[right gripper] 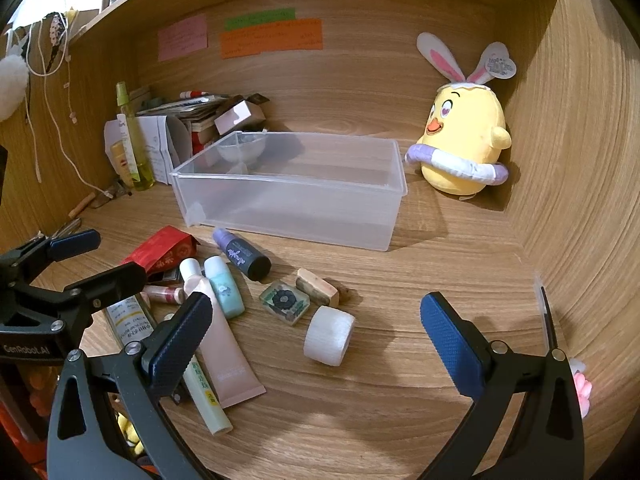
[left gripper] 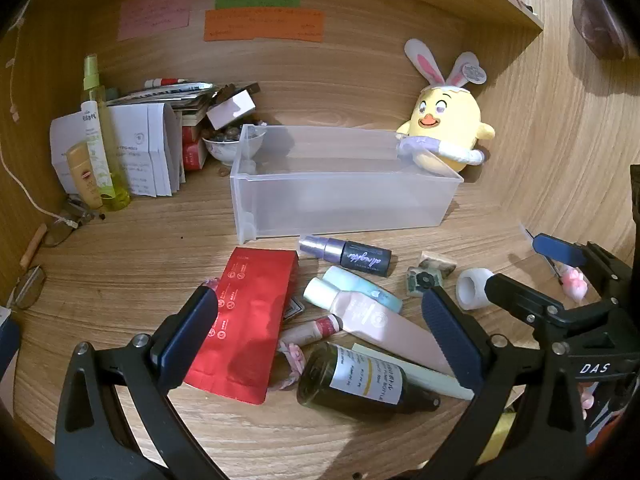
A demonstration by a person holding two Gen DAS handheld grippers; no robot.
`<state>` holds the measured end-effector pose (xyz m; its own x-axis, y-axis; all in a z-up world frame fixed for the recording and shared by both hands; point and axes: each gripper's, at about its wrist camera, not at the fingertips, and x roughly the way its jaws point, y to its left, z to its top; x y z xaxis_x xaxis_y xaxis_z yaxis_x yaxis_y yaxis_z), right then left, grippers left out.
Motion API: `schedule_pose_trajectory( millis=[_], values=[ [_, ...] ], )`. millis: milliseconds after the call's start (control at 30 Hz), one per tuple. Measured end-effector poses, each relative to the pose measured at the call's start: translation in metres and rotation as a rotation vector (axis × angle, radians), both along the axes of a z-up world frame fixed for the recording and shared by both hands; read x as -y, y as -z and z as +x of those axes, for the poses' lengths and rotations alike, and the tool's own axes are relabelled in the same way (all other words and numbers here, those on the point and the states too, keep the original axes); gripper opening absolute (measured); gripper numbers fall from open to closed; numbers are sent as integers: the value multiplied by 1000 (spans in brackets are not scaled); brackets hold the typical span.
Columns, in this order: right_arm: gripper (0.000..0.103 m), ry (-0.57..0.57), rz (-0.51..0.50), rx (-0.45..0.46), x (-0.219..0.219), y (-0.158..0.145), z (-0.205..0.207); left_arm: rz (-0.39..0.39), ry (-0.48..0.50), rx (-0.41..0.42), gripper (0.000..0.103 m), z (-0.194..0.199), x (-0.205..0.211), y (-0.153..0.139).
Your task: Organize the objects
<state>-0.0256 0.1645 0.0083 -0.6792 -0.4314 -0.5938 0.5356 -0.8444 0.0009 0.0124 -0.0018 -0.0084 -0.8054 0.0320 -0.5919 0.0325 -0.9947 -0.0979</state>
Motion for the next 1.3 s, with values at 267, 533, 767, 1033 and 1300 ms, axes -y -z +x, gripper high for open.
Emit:
schedule_pose_trajectory(
  millis=[267,533,767,1033,1300],
  values=[
    [103,2,-6,1,-3,0,0,-8,-1,-4,103,0,-2,-1],
    [103,-14,-7,4,-3,0,0,-4,2,-5,103,0,-4,-2],
    [103,-23,-6,6,-2,1,1,-1,-1,-15,103,1,-4,-3],
    [103,-23,-3,4,-2,1,2,38,13,-4,103,1,0,-2],
    [103,-31,8,15,-2,4,-3,48,25,11,103,-3,4,3]
  ],
)
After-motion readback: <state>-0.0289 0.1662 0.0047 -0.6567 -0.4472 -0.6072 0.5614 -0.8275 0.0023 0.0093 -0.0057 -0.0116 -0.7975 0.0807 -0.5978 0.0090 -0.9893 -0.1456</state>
